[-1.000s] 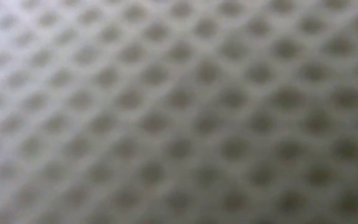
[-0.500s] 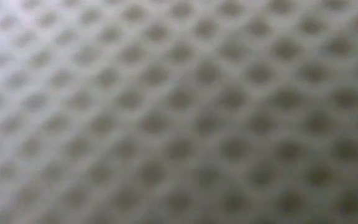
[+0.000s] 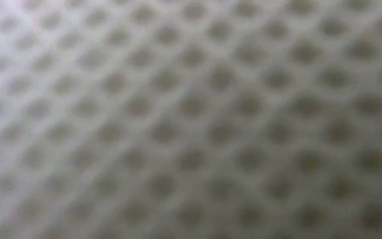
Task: Sort clothes
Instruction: Put the black shorts into the white bin
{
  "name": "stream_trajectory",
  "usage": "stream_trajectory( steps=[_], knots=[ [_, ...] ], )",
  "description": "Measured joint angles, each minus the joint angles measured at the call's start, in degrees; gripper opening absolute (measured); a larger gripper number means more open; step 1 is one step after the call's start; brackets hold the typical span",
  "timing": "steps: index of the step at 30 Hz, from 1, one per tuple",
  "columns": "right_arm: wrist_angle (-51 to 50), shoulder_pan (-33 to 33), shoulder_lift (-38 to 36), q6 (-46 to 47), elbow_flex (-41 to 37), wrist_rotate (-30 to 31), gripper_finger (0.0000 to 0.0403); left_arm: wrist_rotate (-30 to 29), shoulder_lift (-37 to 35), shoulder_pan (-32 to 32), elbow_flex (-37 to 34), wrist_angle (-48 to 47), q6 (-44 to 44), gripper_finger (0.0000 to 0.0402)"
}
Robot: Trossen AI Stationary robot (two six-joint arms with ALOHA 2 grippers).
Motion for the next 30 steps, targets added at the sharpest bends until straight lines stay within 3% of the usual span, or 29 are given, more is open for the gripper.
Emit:
stream_trajectory(
  steps=[5, 11, 19, 22, 30],
  knots=[
    [0.1, 0.0, 0.0, 0.6, 0.3, 0.0, 0.0013, -1.9, 0.2, 0.1, 8.4, -12.4, -8.4, 0.0],
    [-0.4, 0.0, 0.0, 0.6, 0.3, -0.5, 0.0013, 12.7, 2.1, -0.6, 14.4, -26.9, -23.9, 0.0],
    [-0.4, 0.0, 0.0, 2.2, 0.3, -0.5, 0.0013, 27.5, 4.0, -0.9, 14.1, -34.1, -29.4, 0.0],
    [-0.4, 0.0, 0.0, 3.3, 0.3, -0.5, 0.0013, 28.8, 4.3, -1.1, 14.1, -39.3, -34.1, 0.0],
    [-2.8, 0.1, -2.2, 9.0, 0.3, 0.8, 0.0013, 26.7, 4.3, -4.6, 12.1, -39.0, -38.0, 0.0]
  ],
)
